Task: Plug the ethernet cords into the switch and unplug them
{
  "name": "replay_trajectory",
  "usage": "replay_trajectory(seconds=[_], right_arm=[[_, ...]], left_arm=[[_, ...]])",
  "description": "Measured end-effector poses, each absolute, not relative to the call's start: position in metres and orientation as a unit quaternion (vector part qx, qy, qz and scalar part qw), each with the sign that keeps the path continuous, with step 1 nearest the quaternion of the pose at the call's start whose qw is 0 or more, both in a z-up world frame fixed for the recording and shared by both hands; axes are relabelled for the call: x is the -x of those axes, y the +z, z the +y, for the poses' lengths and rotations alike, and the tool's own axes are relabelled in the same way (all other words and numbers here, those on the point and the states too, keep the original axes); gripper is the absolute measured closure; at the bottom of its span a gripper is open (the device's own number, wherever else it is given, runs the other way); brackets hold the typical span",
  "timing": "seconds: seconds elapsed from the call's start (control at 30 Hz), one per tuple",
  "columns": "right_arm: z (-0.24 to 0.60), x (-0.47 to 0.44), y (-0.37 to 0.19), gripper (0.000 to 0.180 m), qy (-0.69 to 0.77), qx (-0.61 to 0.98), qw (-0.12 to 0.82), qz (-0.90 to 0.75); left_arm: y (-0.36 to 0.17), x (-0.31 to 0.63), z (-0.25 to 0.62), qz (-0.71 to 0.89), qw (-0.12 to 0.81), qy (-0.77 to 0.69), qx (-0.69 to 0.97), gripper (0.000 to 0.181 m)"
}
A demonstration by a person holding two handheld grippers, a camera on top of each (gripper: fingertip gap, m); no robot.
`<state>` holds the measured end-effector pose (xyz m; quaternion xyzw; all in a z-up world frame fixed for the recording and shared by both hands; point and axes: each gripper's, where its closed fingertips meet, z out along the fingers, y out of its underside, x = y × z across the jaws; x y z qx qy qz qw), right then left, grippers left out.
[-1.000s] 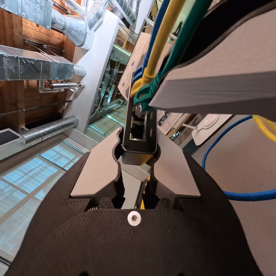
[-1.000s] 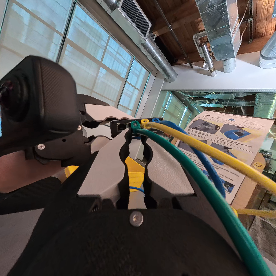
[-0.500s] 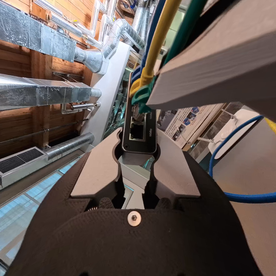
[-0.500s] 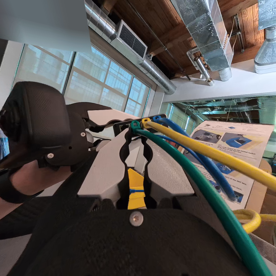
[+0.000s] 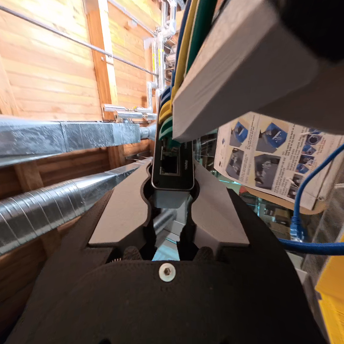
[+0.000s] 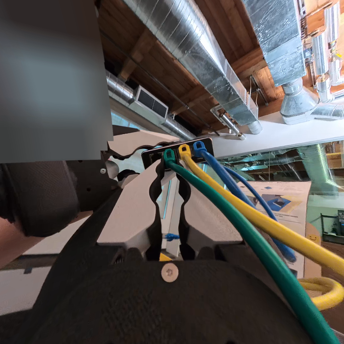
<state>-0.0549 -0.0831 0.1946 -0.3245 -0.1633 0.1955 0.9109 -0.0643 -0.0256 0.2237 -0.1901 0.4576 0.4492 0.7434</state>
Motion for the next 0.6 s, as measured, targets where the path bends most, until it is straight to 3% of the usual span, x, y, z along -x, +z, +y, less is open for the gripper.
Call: replay_trajectory(seconds=[0.27,0.57,0.6], right_arm=[[-0.112,0.031,0.222,0.174,0.261,0.285,0.913,-0.128],[-0.126,-0.006,0.244,0.16,0.369,0.261,0.887,-0.091],[-0.128,-0.01,0.246,0.165,0.394,0.256,0.878,-0.094]], left_arm=[[0.256,0.035,-0.061,0.478,0.707,0.508,0.119,0.15],[0.259,-0.003,-0.1,0.524,0.652,0.546,0.051,0.15],[0.263,-0.005,-0.102,0.519,0.646,0.557,0.056,0.149]])
